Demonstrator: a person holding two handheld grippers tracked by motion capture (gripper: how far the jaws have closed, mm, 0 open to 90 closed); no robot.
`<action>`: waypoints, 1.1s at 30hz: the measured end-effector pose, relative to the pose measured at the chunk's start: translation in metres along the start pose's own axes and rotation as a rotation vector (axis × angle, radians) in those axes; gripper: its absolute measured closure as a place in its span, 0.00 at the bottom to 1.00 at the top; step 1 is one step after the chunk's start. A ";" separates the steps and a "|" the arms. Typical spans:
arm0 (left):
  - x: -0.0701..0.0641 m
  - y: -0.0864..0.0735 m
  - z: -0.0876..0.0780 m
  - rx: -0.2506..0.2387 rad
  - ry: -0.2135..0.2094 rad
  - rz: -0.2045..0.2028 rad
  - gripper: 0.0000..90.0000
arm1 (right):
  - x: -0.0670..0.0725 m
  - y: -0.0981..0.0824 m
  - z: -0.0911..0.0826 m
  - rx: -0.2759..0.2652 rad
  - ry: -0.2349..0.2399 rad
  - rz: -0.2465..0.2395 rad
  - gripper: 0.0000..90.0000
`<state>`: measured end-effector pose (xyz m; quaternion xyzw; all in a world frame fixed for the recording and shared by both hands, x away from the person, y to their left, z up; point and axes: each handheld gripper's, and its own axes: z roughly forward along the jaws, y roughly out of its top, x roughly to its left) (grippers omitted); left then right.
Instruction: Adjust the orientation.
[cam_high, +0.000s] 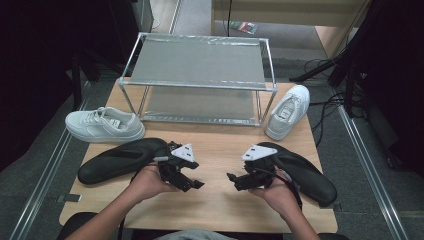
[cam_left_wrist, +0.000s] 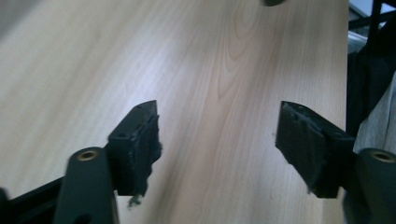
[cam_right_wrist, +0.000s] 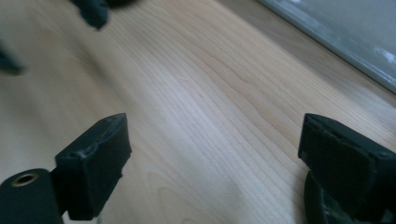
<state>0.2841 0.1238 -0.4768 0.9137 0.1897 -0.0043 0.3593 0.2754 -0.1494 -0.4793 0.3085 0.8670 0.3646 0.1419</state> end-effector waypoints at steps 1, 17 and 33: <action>0.002 -0.001 -0.001 -0.015 0.005 0.001 0.36 | -0.003 -0.002 -0.006 -0.023 0.029 0.005 0.09; 0.008 -0.016 -0.011 -0.025 -0.028 -0.097 0.46 | -0.005 0.002 -0.006 -0.042 0.138 0.042 0.32; 0.013 -0.028 -0.035 -0.004 0.017 -0.148 0.39 | -0.010 0.007 -0.005 -0.072 0.173 0.043 0.40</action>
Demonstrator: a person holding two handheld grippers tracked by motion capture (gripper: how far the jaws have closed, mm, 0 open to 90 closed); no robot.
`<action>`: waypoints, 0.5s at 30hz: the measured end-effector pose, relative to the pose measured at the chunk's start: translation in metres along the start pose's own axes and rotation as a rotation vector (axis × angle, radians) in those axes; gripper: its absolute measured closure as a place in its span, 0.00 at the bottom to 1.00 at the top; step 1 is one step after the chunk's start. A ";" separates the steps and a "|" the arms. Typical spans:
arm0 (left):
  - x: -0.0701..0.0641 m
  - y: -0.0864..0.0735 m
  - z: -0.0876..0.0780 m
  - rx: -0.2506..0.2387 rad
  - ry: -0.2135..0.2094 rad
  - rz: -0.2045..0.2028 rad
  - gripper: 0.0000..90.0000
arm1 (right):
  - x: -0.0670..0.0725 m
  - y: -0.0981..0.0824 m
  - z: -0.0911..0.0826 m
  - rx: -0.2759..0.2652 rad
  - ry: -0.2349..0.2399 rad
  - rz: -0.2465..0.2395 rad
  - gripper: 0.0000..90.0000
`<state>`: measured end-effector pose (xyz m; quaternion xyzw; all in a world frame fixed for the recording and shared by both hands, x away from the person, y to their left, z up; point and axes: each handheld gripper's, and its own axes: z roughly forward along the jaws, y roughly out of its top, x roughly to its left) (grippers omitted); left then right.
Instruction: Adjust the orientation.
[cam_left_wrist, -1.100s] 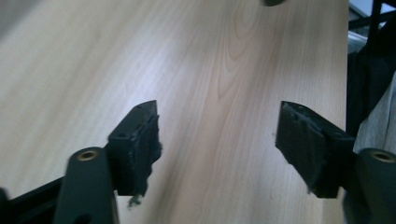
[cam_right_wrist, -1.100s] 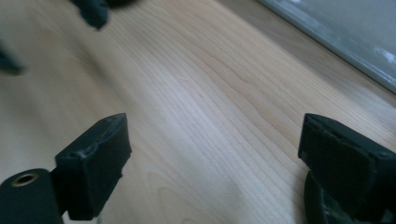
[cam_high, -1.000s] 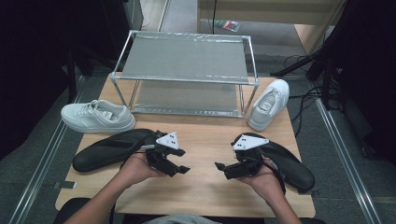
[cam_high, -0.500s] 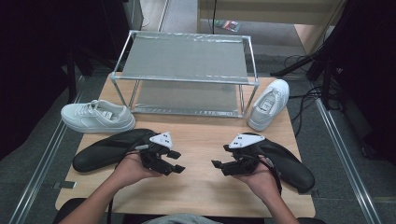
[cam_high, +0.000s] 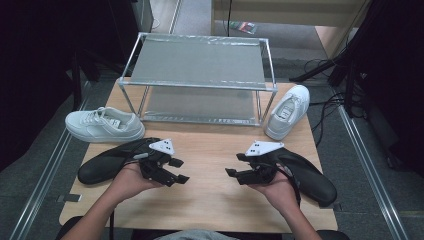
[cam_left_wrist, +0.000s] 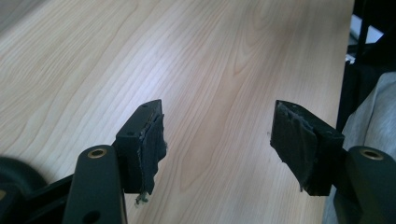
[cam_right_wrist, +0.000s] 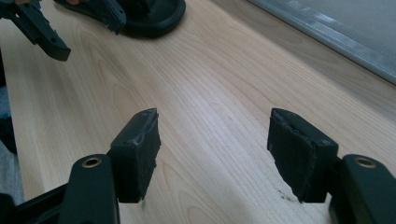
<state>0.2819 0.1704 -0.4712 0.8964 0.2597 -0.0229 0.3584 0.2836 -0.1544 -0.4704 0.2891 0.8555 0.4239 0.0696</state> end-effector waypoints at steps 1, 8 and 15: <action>0.001 -0.002 -0.001 0.005 0.010 0.001 0.39 | 0.000 0.000 0.001 0.004 -0.002 -0.004 0.40; 0.005 -0.013 -0.017 -0.005 0.048 -0.018 0.43 | -0.001 0.008 0.005 -0.017 0.027 0.020 0.42; 0.009 -0.026 -0.034 -0.011 0.114 -0.053 0.43 | 0.001 0.011 0.014 0.012 0.041 -0.020 0.45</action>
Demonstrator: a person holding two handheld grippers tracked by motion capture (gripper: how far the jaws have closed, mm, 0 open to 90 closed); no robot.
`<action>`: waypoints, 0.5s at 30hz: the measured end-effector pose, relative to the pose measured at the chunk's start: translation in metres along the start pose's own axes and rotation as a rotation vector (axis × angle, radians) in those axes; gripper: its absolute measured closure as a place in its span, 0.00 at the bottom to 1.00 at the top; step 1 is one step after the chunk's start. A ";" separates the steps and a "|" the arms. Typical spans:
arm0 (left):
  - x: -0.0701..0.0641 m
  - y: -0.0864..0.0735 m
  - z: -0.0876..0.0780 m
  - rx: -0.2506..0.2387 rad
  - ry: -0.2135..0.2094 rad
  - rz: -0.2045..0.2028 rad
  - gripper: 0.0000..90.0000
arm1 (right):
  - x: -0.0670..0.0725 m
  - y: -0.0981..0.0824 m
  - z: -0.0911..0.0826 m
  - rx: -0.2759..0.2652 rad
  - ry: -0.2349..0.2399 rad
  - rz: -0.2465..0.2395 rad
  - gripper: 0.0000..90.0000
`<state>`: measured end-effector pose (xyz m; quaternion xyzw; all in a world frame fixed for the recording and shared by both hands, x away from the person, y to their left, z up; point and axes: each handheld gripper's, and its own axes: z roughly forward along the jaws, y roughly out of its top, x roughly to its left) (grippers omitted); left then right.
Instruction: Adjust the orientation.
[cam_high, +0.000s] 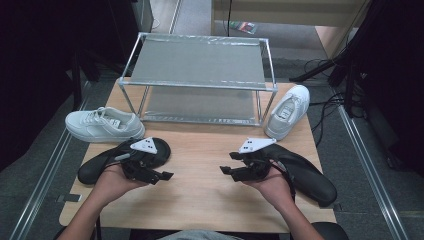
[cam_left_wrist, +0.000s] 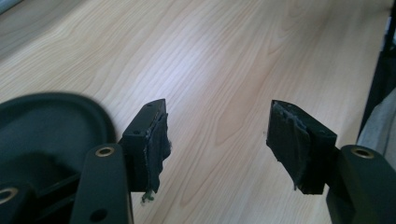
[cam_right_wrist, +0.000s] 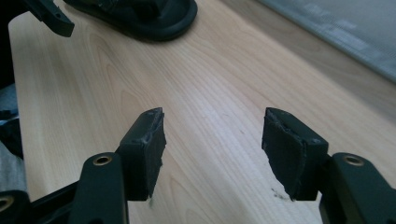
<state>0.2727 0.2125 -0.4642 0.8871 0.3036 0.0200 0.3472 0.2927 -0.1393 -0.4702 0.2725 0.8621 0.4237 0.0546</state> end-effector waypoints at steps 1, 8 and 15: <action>0.001 -0.002 -0.002 0.005 0.006 -0.008 0.44 | 0.000 0.001 0.002 0.010 0.006 0.016 0.45; 0.011 -0.015 -0.016 -0.010 0.034 -0.046 0.47 | -0.001 0.008 0.005 0.014 0.020 -0.004 0.45; 0.019 -0.030 -0.029 -0.014 0.068 -0.068 0.47 | -0.002 0.011 0.013 0.040 0.032 -0.026 0.44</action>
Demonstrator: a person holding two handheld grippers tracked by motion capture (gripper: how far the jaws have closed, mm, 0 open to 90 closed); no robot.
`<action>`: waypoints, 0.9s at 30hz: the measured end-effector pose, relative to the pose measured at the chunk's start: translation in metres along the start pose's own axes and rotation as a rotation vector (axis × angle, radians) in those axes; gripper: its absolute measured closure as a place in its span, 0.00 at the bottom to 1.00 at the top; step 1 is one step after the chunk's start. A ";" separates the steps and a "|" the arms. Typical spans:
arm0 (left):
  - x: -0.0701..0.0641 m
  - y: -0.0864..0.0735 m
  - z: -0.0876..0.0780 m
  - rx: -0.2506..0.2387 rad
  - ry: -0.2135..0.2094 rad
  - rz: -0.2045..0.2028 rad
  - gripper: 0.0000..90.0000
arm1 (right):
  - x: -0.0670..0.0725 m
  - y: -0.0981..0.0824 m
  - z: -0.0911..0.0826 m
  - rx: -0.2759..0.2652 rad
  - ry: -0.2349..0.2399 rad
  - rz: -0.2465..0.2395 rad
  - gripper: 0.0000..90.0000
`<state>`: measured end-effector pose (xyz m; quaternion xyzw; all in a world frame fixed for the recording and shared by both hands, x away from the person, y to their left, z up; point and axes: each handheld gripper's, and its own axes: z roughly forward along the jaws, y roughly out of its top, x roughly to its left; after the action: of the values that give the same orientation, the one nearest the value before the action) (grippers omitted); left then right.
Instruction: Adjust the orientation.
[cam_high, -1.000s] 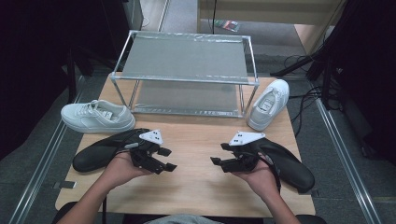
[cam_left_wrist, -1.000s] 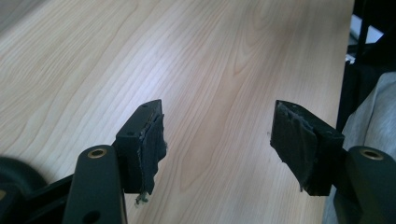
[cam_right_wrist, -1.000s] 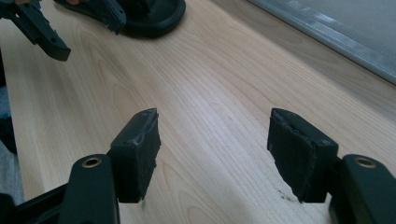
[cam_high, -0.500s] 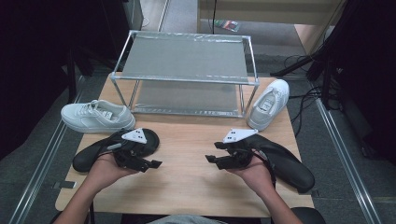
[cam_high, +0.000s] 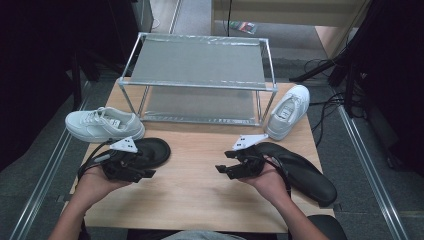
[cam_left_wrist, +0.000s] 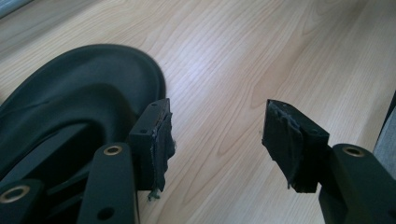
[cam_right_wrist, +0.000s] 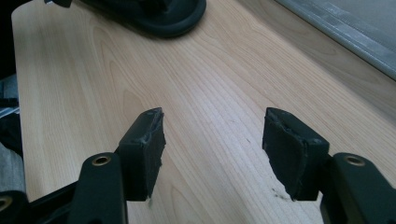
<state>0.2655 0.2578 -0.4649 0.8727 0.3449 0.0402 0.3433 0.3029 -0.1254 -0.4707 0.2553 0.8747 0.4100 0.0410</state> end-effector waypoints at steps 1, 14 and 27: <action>0.002 -0.002 -0.002 -0.003 0.003 -0.002 0.47 | 0.001 0.000 0.001 0.004 -0.003 -0.004 0.44; 0.035 -0.024 -0.020 -0.033 0.072 -0.052 0.53 | 0.000 0.002 0.005 0.004 0.023 0.015 0.44; 0.054 -0.033 0.008 0.036 0.027 -0.048 0.72 | -0.001 0.001 0.007 0.014 0.028 0.018 0.44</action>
<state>0.2896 0.3046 -0.5004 0.8696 0.3709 0.0378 0.3238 0.3062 -0.1203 -0.4746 0.2575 0.8758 0.4076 0.0233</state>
